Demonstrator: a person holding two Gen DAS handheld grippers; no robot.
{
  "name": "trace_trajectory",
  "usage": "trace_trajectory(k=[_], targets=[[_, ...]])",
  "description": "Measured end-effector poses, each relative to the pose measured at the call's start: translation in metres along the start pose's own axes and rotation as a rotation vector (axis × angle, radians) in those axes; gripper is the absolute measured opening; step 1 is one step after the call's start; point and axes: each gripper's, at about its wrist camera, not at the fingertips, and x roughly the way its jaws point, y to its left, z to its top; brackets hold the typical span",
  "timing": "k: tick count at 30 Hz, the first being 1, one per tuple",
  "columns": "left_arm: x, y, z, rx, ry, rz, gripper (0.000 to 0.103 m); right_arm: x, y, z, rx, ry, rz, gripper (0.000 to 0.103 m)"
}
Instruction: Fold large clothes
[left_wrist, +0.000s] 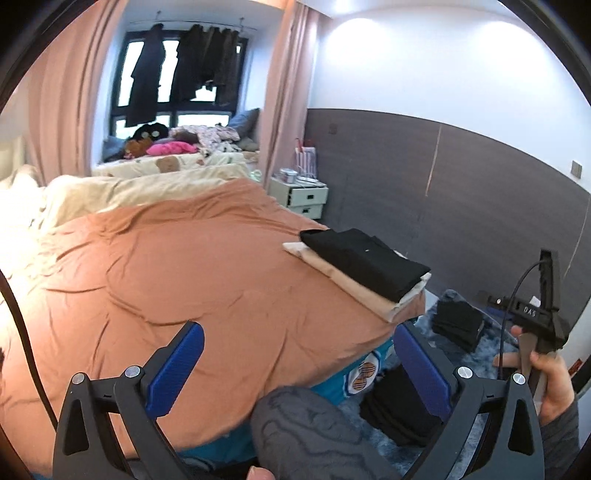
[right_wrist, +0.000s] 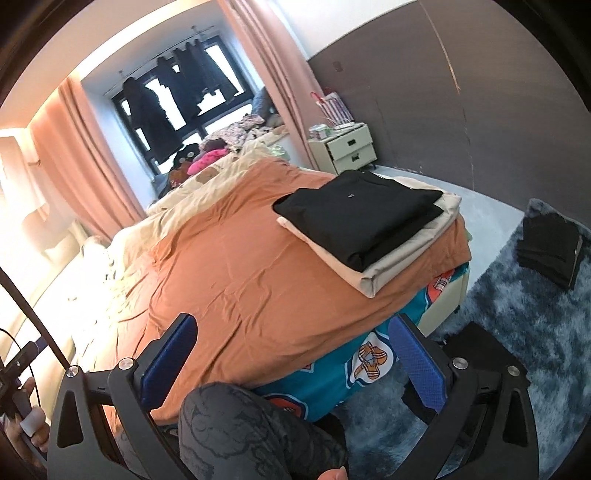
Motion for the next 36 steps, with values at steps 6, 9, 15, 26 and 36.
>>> trace_trajectory(k=[6, 9, 15, 26, 36], targets=[[-0.027, 0.017, -0.027, -0.031, -0.018, 0.072, 0.103, -0.003, 0.024, -0.016, -0.093, -0.006, 0.006, 0.103], [-0.042, 0.028, -0.041, -0.066, -0.035, 0.093, 0.103, -0.003, 0.035, -0.023, -0.119, -0.003, 0.007, 0.103], [-0.066, 0.04, -0.062, -0.086, -0.059, 0.164, 0.103, -0.004, 0.054, -0.041, -0.149, 0.01, 0.03, 0.103], [-0.092, 0.054, -0.093, -0.133, -0.111, 0.232, 0.103, -0.006, 0.075, -0.072, -0.183, -0.007, 0.016, 0.103], [-0.093, 0.041, -0.098, -0.11, -0.132, 0.23, 0.103, -0.009, 0.072, -0.08, -0.18, -0.032, 0.031, 0.103]])
